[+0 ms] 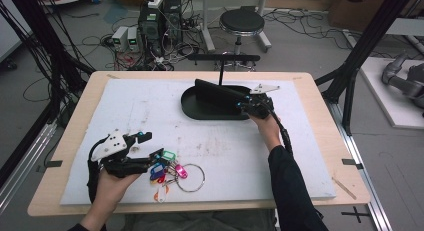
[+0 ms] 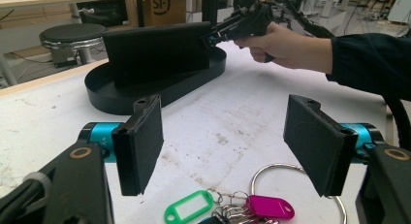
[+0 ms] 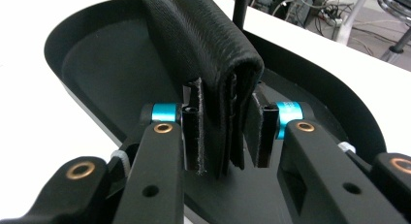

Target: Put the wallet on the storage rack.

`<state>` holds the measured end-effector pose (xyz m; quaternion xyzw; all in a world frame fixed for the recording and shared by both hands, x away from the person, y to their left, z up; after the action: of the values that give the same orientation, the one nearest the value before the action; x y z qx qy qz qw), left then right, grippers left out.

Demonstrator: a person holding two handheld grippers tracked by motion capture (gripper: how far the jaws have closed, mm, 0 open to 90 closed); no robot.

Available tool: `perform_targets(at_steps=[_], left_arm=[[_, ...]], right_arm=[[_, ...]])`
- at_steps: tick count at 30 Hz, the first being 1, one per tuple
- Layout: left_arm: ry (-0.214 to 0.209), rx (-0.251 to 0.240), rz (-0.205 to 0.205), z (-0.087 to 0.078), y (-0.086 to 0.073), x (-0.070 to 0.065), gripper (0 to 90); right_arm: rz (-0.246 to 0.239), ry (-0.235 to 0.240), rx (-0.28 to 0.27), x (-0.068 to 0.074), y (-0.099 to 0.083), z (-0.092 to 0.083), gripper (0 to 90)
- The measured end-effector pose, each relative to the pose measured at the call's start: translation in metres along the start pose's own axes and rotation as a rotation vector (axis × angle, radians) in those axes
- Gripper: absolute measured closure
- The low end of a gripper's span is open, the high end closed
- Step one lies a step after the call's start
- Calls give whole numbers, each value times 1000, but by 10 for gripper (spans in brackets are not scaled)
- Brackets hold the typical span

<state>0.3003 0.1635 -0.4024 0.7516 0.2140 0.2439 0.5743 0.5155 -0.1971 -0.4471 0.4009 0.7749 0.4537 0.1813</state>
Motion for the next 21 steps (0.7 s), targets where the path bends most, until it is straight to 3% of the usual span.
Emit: perform_targets(at_steps=[9,14,16,19,21], left_arm=[[-8,13,-6,6,-2,1,305],[-13,16,-8,7,-3,2,305],[-9,19,-8,7,-3,3,305],[-7,23,-14,8,-4,6,304],[-5,29,-22,9,-4,8,304]], right_arm=[[20,-26,26,-1,-2,0,656],[40,-50,8,-3,1,-4,533],[72,-53,-2,-4,2,-9,455],[122,-40,-23,-5,5,-18,376],[117,-32,-29,-5,6,-25,354]])
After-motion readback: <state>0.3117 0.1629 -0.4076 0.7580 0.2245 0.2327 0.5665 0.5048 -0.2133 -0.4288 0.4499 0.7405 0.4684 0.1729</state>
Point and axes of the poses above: each handheld gripper's, and its own axes: z roughly forward along the jaws, y roughly out of its top, x roughly to its left, the point moved 5 cm from there along z, roughly forward along the jaws, and after that the axes turned 9 degrees about z, right-handed, at the moved point
